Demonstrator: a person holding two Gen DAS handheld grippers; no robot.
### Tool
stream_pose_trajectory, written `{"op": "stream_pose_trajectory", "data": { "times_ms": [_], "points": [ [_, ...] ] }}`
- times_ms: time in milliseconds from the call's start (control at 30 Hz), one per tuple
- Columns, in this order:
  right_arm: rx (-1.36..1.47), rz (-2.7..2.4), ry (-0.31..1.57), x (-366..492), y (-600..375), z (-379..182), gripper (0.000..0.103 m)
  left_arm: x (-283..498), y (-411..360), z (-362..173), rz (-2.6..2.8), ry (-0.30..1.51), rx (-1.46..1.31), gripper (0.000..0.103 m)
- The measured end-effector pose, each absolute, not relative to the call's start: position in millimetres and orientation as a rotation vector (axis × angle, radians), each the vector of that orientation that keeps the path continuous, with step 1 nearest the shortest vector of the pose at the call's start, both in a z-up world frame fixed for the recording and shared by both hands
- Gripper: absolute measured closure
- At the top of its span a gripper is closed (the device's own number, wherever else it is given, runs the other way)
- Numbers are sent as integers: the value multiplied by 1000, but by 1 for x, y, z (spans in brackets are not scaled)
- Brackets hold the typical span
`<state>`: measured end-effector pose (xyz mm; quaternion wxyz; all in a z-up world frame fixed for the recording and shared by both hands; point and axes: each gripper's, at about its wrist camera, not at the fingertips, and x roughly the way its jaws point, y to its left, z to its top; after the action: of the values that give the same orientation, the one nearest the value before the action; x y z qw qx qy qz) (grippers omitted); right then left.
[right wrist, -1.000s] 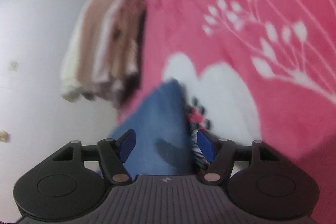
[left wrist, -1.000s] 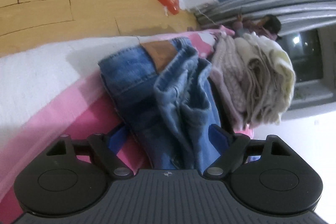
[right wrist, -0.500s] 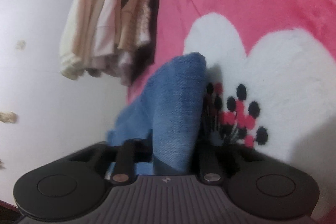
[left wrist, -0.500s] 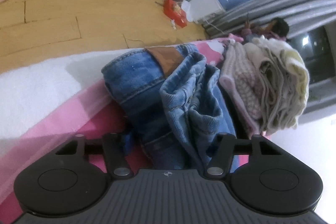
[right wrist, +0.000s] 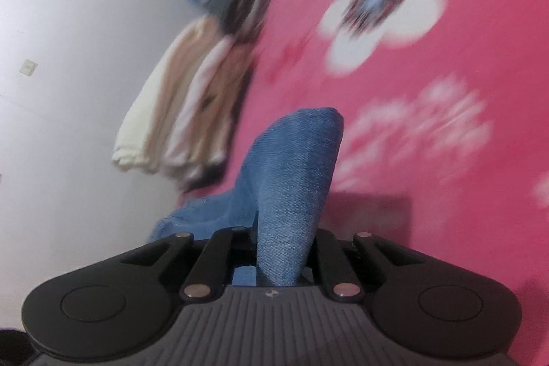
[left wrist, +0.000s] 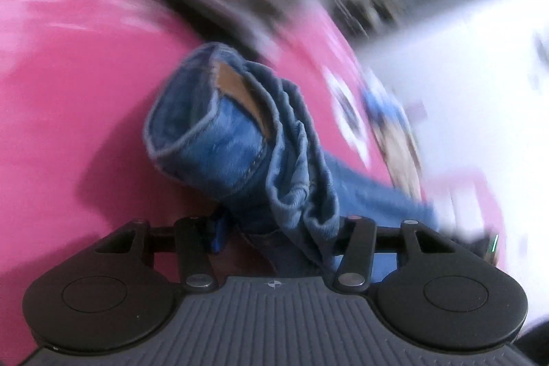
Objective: Fold clothes
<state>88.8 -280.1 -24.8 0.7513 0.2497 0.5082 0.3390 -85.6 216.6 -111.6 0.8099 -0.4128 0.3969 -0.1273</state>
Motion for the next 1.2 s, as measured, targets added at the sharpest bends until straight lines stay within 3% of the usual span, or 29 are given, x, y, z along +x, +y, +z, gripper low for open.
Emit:
{"op": "stream_pose_trajectory", "data": {
  "times_ms": [100, 167, 233, 367, 567, 700, 767, 867, 967, 1200],
  "points": [
    [417, 690, 1055, 104, -330, -7, 90, -39, 158, -118, -435, 907, -745, 51],
    [415, 610, 1098, 124, -346, -22, 79, -23, 138, -129, -460, 970, -706, 50],
    [373, 473, 1175, 134, -358, -44, 58, -24, 139, -134, -469, 1010, -687, 48],
    [232, 320, 1186, 121, -368, -54, 57, -54, 170, -123, -493, 1039, -639, 43],
    [148, 323, 903, 67, -347, 10, 55, -83, 204, -73, -396, 882, -558, 39],
    [188, 594, 809, 52, -261, 11, 55, -52, 190, -71, -439, 863, -510, 37],
    [111, 749, 802, 42, -201, -2, 55, -39, 187, -82, -439, 900, -518, 40],
    [-43, 965, 809, 22, -112, -24, 56, -32, 196, -94, -431, 908, -589, 55],
    [-153, 1096, 817, 3, -55, -42, 57, -27, 209, -99, -439, 885, -700, 61],
    [-376, 1086, 697, -41, -16, -54, 43, -12, 212, -101, -507, 890, -823, 61]
  ]
}}
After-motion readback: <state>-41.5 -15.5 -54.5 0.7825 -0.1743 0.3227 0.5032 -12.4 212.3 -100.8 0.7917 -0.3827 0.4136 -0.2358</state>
